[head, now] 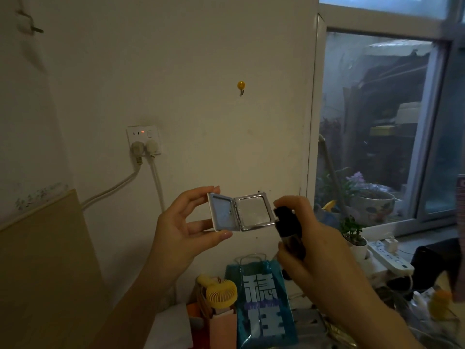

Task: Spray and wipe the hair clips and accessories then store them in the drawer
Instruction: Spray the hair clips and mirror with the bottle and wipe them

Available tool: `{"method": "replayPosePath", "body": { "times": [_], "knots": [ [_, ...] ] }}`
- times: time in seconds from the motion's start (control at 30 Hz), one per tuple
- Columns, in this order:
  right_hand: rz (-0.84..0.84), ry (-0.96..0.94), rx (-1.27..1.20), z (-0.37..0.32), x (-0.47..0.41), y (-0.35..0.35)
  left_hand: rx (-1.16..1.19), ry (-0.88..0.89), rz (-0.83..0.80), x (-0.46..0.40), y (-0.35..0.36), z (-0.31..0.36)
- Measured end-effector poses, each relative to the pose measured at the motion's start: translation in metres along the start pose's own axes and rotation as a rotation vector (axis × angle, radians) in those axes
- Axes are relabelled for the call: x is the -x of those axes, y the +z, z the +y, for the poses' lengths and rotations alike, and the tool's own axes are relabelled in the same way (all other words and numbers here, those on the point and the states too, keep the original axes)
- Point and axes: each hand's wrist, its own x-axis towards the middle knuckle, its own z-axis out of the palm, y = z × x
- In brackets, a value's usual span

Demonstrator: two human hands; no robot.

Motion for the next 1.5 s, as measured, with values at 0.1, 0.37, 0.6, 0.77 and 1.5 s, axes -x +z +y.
{"method": "replayPosePath", "body": {
  "times": [0.1, 0.37, 0.6, 0.77, 1.5],
  "knots": [
    [0.041, -0.014, -0.024, 0.007, 0.005, -0.001, -0.005, 0.010, -0.004, 0.002, -0.002, -0.003],
    [0.042, 0.061, -0.144, 0.039, 0.033, 0.009, -0.043, 0.001, 0.000, 0.011, -0.002, -0.019],
    [-0.011, 0.210, -0.394, 0.070, 0.073, 0.034, -0.056, -0.048, 0.011, 0.031, -0.001, -0.048],
    [-0.073, 0.401, -0.605, 0.100, 0.099, 0.056, -0.058, -0.152, 0.015, 0.049, -0.001, -0.071],
    [-0.112, 1.181, -0.525, 0.229, 0.271, 0.197, -0.235, -0.748, 0.108, 0.199, -0.005, -0.168]
  ]
}}
